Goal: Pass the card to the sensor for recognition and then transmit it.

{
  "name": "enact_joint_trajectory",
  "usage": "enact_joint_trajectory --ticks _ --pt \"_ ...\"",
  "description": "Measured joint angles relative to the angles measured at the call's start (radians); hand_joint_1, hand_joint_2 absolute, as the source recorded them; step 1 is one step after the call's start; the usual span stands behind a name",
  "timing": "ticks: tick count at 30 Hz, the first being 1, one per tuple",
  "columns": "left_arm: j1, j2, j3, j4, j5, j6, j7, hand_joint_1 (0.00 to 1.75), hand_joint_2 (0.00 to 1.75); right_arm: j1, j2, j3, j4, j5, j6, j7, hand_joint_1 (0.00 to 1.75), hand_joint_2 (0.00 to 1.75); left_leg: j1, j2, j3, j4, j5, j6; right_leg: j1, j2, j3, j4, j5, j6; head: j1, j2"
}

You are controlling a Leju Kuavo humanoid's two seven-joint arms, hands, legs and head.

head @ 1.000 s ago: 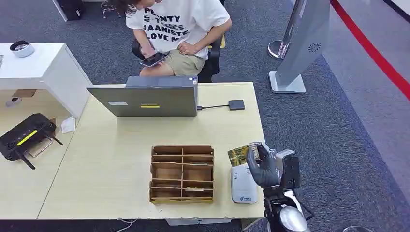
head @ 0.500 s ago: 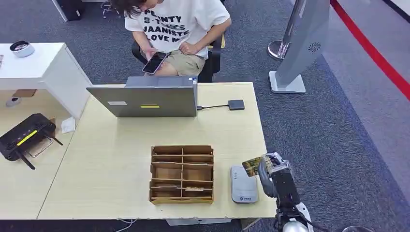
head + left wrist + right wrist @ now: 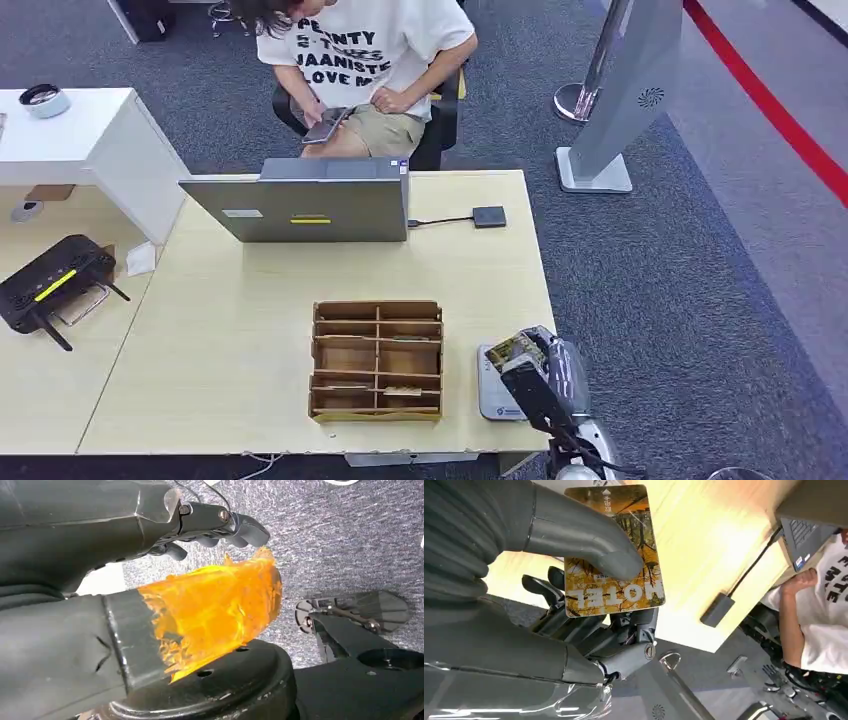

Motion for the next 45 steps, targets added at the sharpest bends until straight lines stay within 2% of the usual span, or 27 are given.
enact_joint_trajectory --ticks 9,19,27,45 --pt "0.000 0.000 0.000 0.000 -0.006 0.000 0.001 0.00 0.00 -0.010 0.006 0.016 0.031 0.034 0.000 0.012 1.75 1.75 0.000 0.000 0.000 0.000 0.000 0.000 0.000 0.000 0.000 0.000 0.000 0.000 0.000 0.000" --pt "0.000 0.000 0.000 0.000 -0.010 -0.003 0.000 0.00 0.00 -0.028 0.011 0.024 0.095 0.109 -0.017 0.062 1.75 1.75 0.000 0.000 0.000 0.000 0.000 0.000 0.000 0.000 0.000 0.000 0.000 0.000 0.000 0.000" --pt "0.000 0.001 0.000 0.000 -0.013 -0.003 0.000 0.00 0.00 -0.033 0.011 -0.002 0.128 0.122 0.009 0.108 1.75 1.75 0.000 0.000 0.001 0.000 0.000 0.000 0.000 0.000 0.000 0.000 0.000 0.000 0.000 0.000" --pt "0.000 0.002 0.000 0.000 -0.016 -0.007 0.000 0.00 0.00 -0.046 0.011 -0.024 0.177 0.144 0.012 0.130 1.75 1.75 0.000 0.000 0.001 0.000 0.000 0.000 0.000 0.000 0.000 0.000 0.000 0.000 0.000 0.000"
